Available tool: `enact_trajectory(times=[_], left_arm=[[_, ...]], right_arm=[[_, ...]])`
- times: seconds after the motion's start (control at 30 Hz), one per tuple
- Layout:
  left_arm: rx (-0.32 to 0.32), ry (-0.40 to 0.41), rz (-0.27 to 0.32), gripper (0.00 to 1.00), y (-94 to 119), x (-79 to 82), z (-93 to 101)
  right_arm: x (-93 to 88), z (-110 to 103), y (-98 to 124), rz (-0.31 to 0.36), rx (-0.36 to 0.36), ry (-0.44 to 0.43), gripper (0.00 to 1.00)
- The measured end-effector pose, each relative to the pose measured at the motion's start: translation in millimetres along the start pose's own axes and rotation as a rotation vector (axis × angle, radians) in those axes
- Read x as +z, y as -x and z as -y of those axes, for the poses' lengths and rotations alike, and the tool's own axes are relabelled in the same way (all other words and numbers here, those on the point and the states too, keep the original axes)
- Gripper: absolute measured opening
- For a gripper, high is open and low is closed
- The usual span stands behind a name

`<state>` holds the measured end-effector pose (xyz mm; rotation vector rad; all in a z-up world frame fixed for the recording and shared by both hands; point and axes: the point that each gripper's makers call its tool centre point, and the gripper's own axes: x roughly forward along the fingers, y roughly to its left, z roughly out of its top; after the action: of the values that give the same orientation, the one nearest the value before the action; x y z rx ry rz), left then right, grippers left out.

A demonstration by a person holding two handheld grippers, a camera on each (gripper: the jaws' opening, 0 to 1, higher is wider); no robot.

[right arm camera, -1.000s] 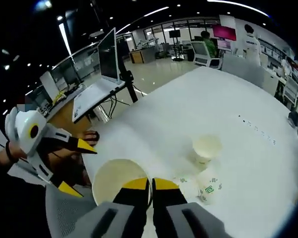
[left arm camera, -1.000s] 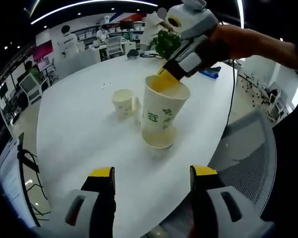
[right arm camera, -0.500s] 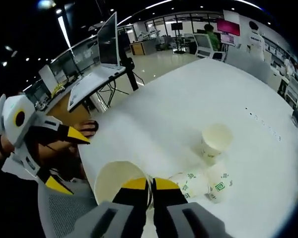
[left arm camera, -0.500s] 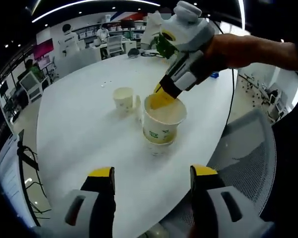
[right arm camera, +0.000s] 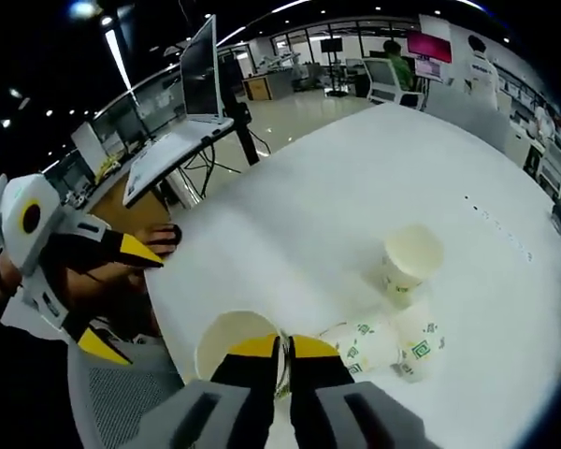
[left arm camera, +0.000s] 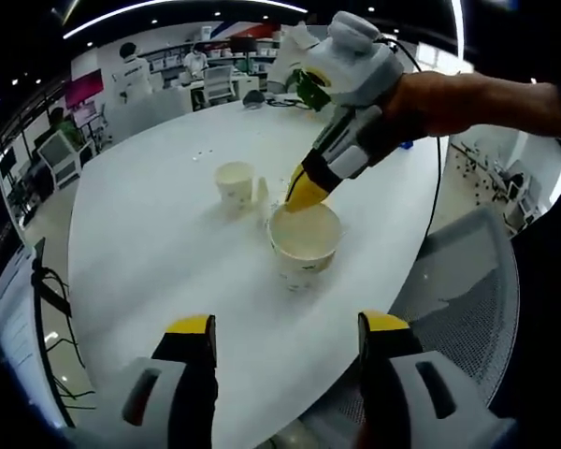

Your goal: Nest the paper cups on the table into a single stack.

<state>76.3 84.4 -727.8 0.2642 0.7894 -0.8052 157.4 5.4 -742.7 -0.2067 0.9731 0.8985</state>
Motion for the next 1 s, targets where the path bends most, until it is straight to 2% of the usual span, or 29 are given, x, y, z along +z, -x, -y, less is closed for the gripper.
enact_trajectory(times=[0.27, 0.53, 0.63, 0.73, 1.0], left_arm=[[-0.003, 0.008, 0.002, 0.6, 0, -1.3, 0.4], [-0.003, 0.009, -0.002, 0.6, 0, -2.3, -0.3], [-0.003, 0.007, -0.003, 0.6, 0, -2.5, -0.6], [-0.004, 0.009, 0.001, 0.6, 0, -1.7, -0.8], [-0.01, 0.004, -0.002, 0.6, -2, -1.8, 1.8]], right_arm=[[3.8, 2, 9, 0.01, -0.016, 0.008, 0.06], [27.9, 9, 26, 0.067, -0.043, 0.002, 0.09], [33.3, 19, 24, 0.083, -0.057, 0.001, 0.11], [39.3, 19, 29, 0.102, -0.066, -0.013, 0.12], [43.2, 50, 23, 0.115, -0.102, -0.057, 0.22]])
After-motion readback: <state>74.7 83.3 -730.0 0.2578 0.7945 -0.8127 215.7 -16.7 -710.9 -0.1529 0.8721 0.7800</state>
